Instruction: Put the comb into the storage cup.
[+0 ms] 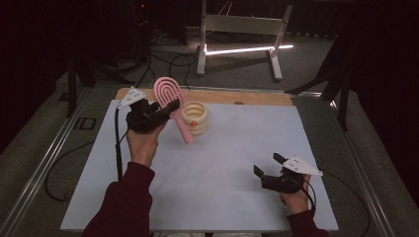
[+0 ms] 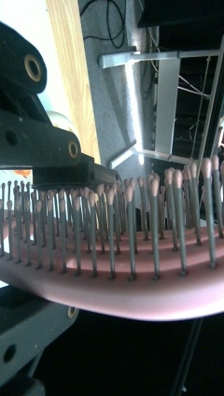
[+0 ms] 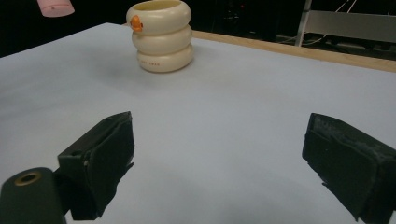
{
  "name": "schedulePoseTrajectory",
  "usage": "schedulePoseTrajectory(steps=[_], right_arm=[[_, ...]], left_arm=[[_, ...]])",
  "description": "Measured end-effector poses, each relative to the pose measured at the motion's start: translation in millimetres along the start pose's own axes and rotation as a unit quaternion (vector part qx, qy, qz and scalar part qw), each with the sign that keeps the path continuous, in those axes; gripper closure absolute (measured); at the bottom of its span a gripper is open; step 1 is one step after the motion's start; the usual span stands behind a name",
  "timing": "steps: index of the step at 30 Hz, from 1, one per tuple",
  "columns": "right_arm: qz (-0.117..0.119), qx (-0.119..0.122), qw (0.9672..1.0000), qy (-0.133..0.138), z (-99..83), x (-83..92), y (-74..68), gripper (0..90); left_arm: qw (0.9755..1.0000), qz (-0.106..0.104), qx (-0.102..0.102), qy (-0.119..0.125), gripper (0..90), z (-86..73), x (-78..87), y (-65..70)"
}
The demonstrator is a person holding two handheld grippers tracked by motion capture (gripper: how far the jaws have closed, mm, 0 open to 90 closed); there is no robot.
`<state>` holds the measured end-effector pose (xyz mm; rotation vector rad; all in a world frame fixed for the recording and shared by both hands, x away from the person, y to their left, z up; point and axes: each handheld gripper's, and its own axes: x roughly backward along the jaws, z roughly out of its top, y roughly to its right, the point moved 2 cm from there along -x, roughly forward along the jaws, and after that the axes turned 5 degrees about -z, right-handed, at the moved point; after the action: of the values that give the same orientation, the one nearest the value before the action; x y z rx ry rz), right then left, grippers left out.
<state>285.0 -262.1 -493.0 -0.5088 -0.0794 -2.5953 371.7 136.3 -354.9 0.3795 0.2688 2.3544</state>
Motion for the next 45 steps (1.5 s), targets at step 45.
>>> schedulePoseTrajectory(steps=[45], right_arm=[[0.006,-0.007,1.0000,0.000,-1.4,0.4,1.5,9.1]], left_arm=[[0.9996,0.025,-0.012,-0.010,64.7,16.6,-27.4,-9.3]])
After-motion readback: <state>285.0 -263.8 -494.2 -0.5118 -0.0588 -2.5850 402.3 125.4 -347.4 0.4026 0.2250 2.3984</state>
